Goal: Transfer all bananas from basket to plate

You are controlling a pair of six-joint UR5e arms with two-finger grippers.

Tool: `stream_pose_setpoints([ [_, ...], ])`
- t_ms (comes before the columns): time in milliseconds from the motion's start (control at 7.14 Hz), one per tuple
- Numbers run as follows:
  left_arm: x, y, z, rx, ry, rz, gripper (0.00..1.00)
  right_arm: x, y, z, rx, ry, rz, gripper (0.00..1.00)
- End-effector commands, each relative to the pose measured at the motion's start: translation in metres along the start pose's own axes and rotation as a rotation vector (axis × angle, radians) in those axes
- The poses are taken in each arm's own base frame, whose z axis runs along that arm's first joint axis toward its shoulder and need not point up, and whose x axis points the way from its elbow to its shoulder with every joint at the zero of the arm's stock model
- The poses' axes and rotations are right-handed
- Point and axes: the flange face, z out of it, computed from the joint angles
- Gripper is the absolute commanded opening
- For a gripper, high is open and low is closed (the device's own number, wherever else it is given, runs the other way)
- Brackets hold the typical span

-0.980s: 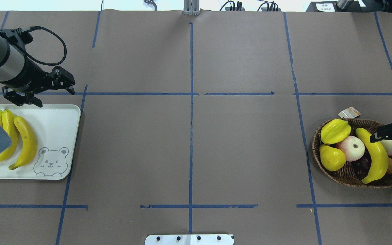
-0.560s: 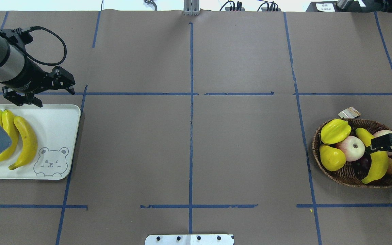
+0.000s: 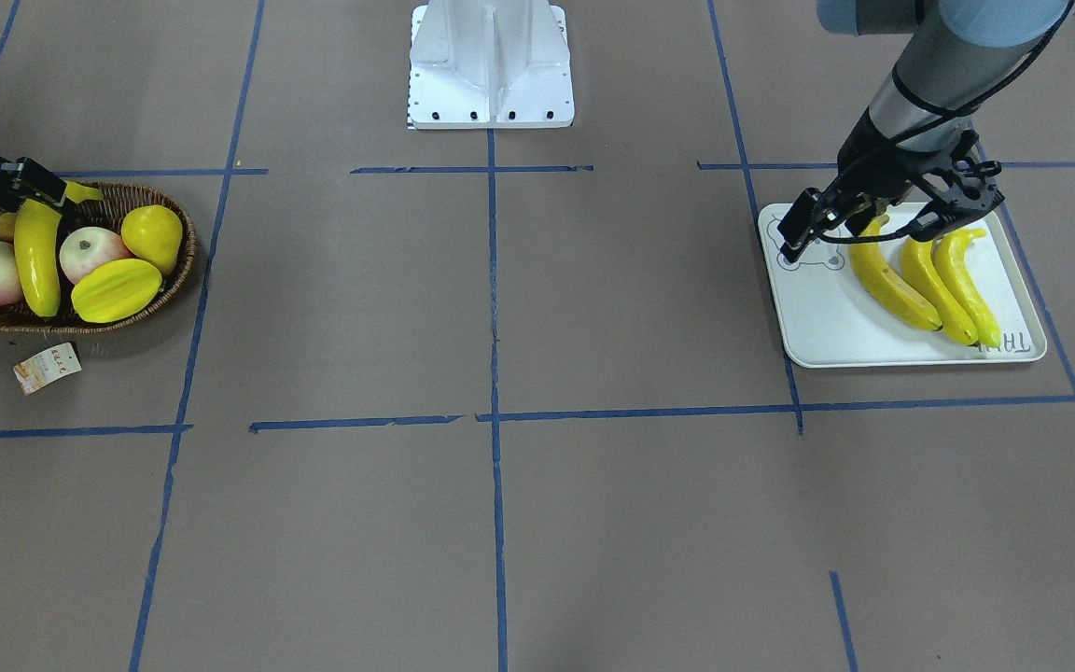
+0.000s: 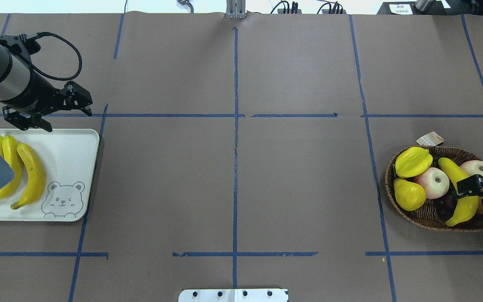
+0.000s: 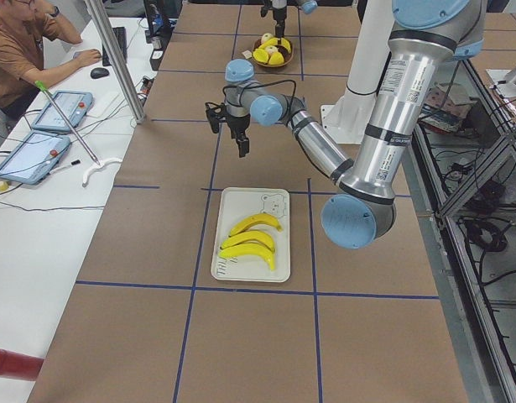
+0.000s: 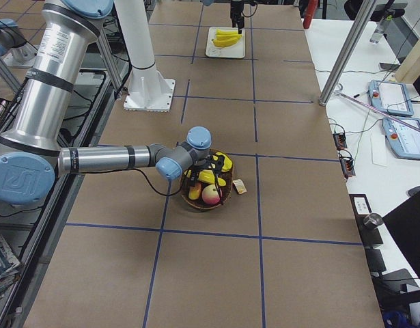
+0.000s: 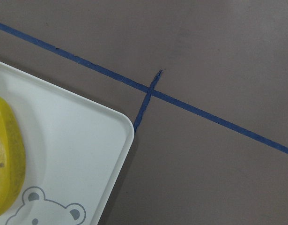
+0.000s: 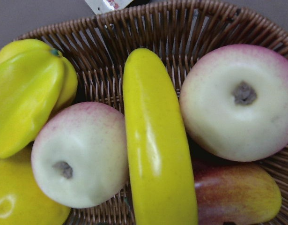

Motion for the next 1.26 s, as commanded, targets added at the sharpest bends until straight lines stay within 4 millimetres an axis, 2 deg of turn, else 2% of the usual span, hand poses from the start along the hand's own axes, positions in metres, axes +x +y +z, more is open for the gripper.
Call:
stream_pose_setpoints([
  [0,0.000,0.000,0.000,0.000,0.000,0.001,1.00,-0.003,0.000,-0.002,0.004,-0.006,-0.012,0.00],
  [140,0.000,0.000,0.002,-0.002,-0.002,0.001,1.00,-0.014,0.002,-0.016,0.006,-0.039,-0.024,0.00],
  [420,0.005,0.007,0.014,-0.019,-0.016,0.015,1.00,-0.024,0.003,-0.074,0.044,-0.142,-0.013,0.00],
  [700,0.012,0.012,0.015,-0.026,-0.010,0.026,1.00,-0.039,0.000,-0.114,0.135,-0.188,-0.033,0.00],
  [840,0.025,0.016,0.010,-0.026,0.012,0.046,1.00,-0.073,-0.018,-0.125,0.177,-0.222,-0.088,0.00],
  [980,0.044,0.028,0.006,-0.032,0.043,0.081,1.00,-0.127,-0.029,-0.124,0.192,-0.255,-0.176,0.00],
  [1120,0.066,0.040,-0.009,-0.026,0.109,0.127,1.00,-0.206,-0.042,-0.125,0.188,-0.251,-0.225,0.00],
])
